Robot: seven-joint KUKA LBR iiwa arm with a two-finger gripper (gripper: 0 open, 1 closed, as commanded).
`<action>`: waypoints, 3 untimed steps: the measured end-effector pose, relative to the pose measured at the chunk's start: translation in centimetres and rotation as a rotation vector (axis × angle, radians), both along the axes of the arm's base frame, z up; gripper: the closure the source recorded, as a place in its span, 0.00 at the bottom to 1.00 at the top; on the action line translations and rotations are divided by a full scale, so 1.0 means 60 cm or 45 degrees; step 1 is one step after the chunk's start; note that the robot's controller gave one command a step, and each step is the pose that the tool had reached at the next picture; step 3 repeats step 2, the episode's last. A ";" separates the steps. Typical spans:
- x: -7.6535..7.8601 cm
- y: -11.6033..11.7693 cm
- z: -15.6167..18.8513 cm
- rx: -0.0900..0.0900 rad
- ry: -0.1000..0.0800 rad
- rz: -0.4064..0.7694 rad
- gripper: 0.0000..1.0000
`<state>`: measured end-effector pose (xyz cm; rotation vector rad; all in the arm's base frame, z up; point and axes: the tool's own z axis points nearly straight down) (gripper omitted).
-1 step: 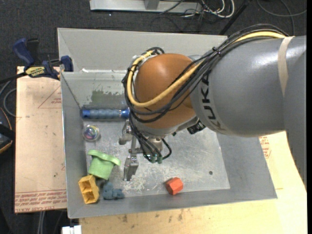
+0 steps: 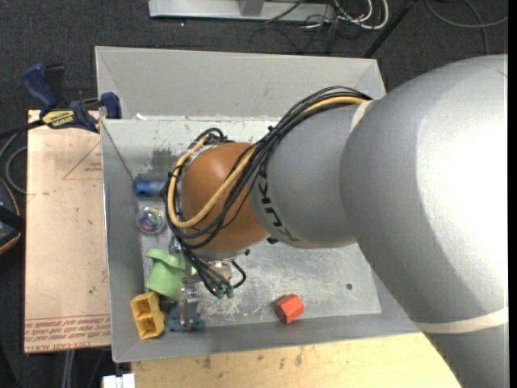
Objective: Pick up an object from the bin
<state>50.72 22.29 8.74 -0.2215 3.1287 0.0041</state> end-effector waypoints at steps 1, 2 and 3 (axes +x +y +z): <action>0.006 -0.004 0.006 0.000 -0.011 -0.007 1.00; 0.038 -0.011 0.226 0.002 -0.007 -0.021 1.00; 0.038 -0.011 0.226 0.002 -0.007 -0.021 1.00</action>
Offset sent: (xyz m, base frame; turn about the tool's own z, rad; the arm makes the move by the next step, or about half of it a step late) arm 0.0000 0.0000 0.0000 0.0000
